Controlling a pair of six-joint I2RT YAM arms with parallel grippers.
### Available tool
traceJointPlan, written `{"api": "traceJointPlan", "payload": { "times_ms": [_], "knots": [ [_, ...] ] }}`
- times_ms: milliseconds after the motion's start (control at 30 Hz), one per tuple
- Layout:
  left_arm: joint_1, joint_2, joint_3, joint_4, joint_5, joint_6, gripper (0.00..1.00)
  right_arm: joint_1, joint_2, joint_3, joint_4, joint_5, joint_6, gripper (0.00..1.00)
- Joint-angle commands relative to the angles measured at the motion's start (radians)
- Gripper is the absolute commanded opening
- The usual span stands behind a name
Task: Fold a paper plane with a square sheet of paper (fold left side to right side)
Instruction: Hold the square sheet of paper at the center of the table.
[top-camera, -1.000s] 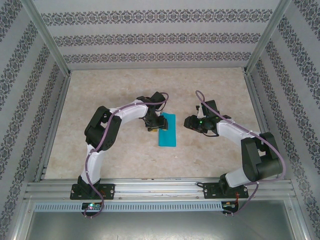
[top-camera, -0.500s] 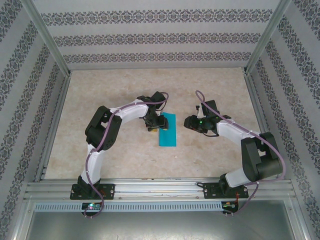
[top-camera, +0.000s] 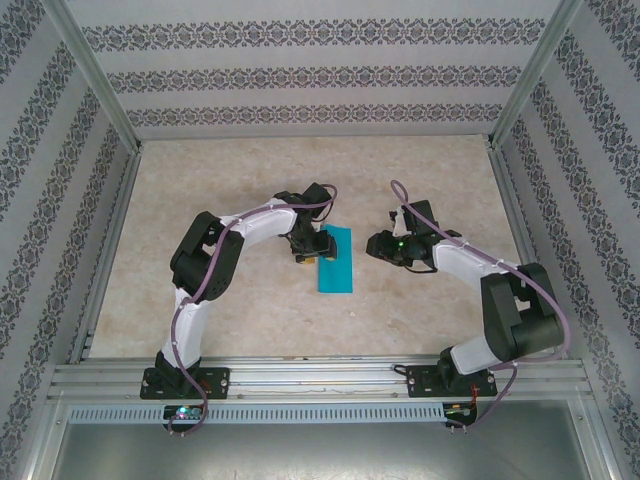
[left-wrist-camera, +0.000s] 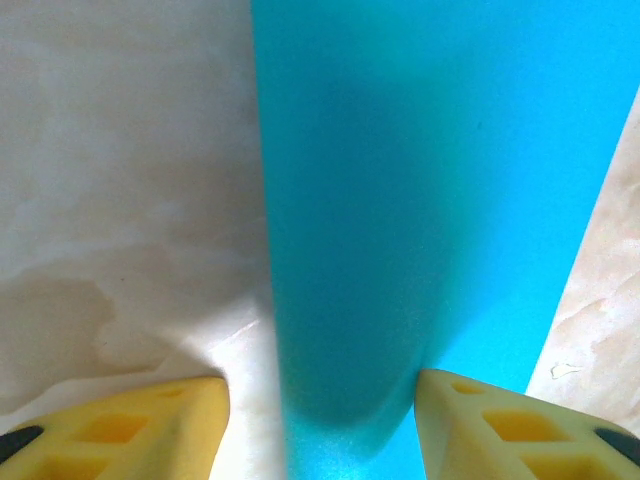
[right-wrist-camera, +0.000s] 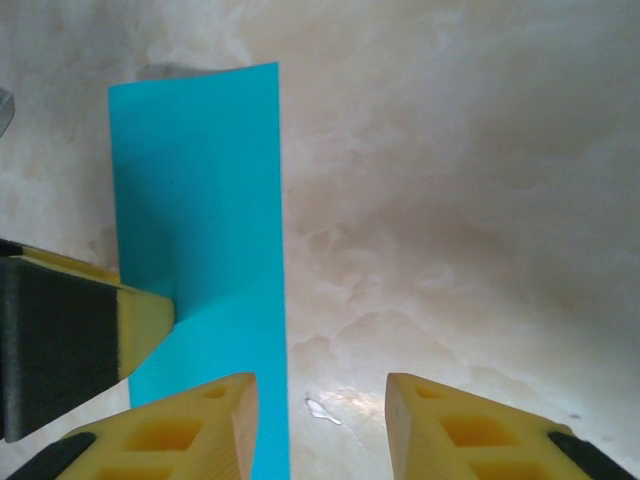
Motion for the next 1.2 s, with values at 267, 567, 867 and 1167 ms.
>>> {"api": "traceJointPlan", "payload": {
  "times_ms": [267, 567, 867, 1167],
  "knots": [
    [-0.077, 0.159, -0.059, 0.069, 0.081, 0.006, 0.54, 0.133, 0.212, 0.085, 0.189, -0.134, 0.106, 0.07],
    [-0.077, 0.159, -0.059, 0.067, 0.080, 0.007, 0.54, 0.150, 0.286, 0.091, 0.163, -0.093, 0.099, 0.01],
    [-0.067, 0.095, -0.076, 0.077, 0.042, 0.013, 0.55, 0.156, 0.329, 0.071, 0.103, -0.057, 0.086, 0.00],
    [-0.020, -0.173, -0.181, 0.184, -0.048, 0.043, 0.62, 0.156, 0.341, 0.072, 0.041, -0.014, 0.058, 0.00]
  ]
}}
